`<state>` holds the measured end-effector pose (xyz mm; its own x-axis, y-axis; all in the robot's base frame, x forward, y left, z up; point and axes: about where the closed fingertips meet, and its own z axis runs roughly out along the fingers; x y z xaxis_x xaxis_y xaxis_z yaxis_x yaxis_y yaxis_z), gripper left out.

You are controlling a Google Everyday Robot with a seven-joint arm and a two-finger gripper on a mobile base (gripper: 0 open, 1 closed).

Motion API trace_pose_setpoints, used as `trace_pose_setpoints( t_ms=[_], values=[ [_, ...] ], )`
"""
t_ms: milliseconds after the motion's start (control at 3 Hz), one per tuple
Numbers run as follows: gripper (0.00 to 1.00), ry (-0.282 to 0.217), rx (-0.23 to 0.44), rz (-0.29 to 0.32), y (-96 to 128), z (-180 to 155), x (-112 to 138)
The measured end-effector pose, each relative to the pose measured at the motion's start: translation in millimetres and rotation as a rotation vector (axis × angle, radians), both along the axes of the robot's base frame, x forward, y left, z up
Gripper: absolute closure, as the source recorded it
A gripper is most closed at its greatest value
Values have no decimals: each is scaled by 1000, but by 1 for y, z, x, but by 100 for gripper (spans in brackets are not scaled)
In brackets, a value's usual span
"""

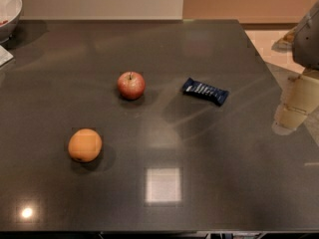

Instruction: Move rxbar blueberry near orange

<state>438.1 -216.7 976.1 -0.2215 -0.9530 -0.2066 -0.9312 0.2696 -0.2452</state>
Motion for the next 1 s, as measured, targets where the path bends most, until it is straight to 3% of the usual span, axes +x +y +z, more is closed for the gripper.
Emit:
trace_pose_setpoints(
  t_ms=[667, 1000],
  values=[
    [0, 4, 9, -5, 2, -1, 4],
    [0, 6, 54, -3, 10, -7, 14]
  ],
)
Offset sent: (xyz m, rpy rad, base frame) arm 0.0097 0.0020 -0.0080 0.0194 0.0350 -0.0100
